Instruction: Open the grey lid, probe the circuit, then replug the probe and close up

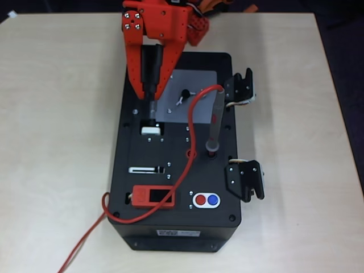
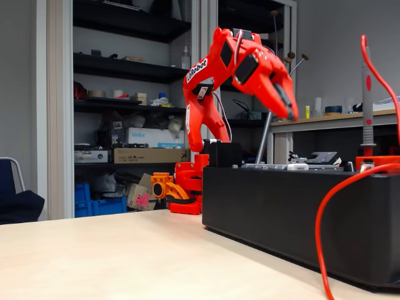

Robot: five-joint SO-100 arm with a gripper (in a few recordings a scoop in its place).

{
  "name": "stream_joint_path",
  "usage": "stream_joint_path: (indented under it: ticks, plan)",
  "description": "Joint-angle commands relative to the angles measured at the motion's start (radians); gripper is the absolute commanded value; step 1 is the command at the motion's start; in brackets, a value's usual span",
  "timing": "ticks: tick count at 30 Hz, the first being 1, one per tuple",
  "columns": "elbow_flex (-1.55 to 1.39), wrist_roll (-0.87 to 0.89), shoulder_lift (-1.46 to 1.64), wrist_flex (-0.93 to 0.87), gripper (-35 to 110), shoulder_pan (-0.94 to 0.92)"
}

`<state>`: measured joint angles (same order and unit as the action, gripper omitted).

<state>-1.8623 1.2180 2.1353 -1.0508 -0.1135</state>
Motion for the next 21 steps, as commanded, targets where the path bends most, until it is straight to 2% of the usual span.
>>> stream_joint_path:
  ticks: [1,6,21]
  plan:
    - [0.029,0.028,0.091,0.044,0,0.020]
    - [-0.069,0.133,0.219,0.186,0,0.078]
    - [-0.558,0.703,0.706,0.634,0,0.272]
